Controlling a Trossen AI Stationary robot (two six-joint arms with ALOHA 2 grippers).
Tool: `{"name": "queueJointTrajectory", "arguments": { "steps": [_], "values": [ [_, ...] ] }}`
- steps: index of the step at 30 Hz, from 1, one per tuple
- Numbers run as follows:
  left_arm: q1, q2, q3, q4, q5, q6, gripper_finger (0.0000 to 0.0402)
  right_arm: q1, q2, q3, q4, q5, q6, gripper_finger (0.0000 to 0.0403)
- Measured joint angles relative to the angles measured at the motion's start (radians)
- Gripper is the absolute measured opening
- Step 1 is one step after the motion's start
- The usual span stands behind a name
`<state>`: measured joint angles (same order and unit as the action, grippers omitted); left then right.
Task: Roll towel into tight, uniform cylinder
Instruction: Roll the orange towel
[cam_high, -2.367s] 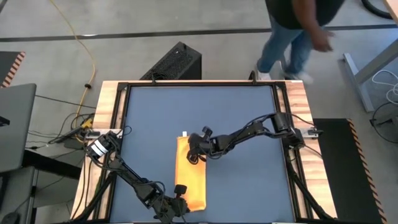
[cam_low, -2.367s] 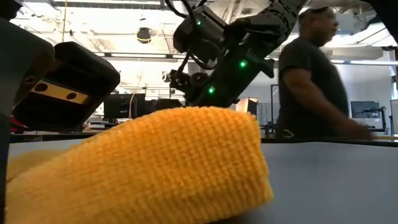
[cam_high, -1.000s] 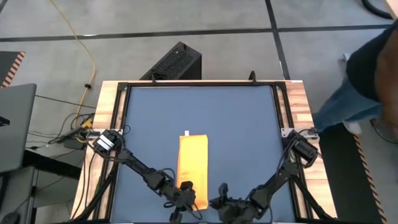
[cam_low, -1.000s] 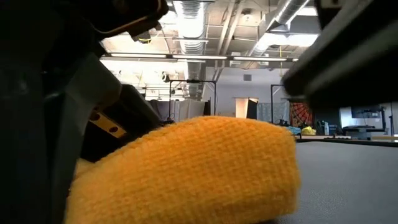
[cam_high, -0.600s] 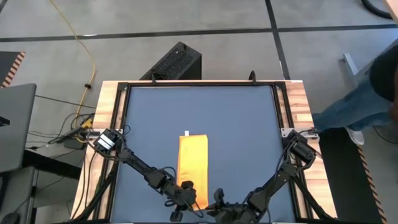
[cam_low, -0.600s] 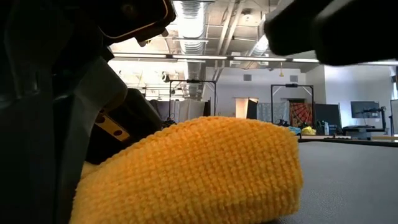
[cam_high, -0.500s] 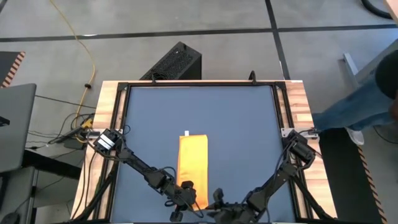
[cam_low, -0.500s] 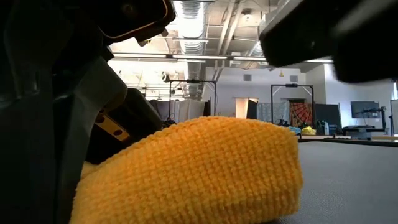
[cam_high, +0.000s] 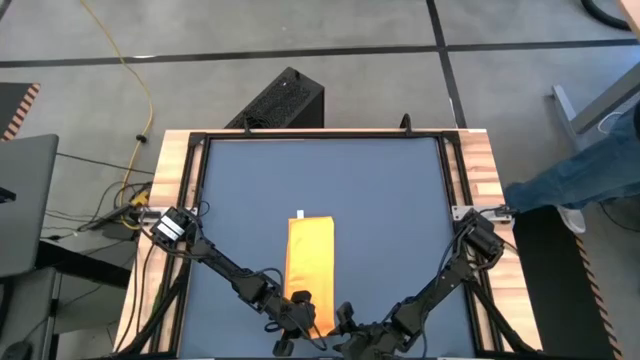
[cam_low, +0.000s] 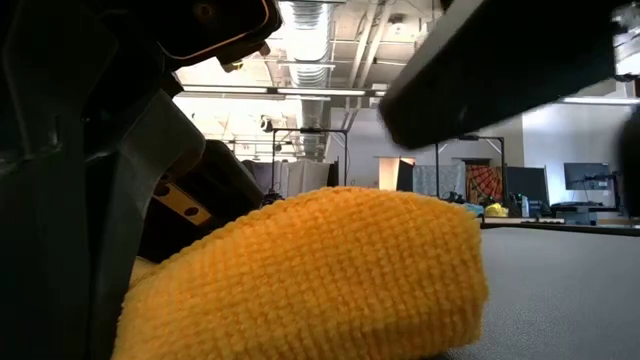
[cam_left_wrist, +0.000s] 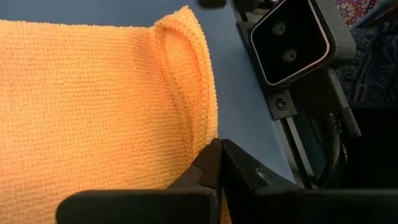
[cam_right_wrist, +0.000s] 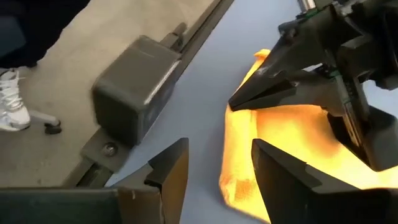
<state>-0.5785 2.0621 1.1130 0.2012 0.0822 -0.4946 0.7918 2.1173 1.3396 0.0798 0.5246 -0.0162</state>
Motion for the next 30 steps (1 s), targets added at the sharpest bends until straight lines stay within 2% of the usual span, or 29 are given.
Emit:
{"name": "queueJointTrajectory", "arguments": {
  "steps": [13,17,24,30],
  "values": [
    [0.001,-0.001,0.0,0.01,0.007,0.013,0.0,-0.027,0.064,0.0,0.008,-0.003,0.032,0.0166],
    [0.001,-0.009,0.0,0.01,0.006,0.021,0.0,-0.029,0.064,0.0,0.0,-0.004,0.109,0.0137],
    [0.001,-0.019,0.0,0.019,0.002,0.029,0.0,-0.042,0.064,0.0,-0.02,-0.02,0.267,0.0055],
    [0.001,-0.019,0.0,0.02,0.002,0.029,0.0,-0.042,0.063,0.0,-0.022,-0.026,0.306,0.0041]
  ]
}}
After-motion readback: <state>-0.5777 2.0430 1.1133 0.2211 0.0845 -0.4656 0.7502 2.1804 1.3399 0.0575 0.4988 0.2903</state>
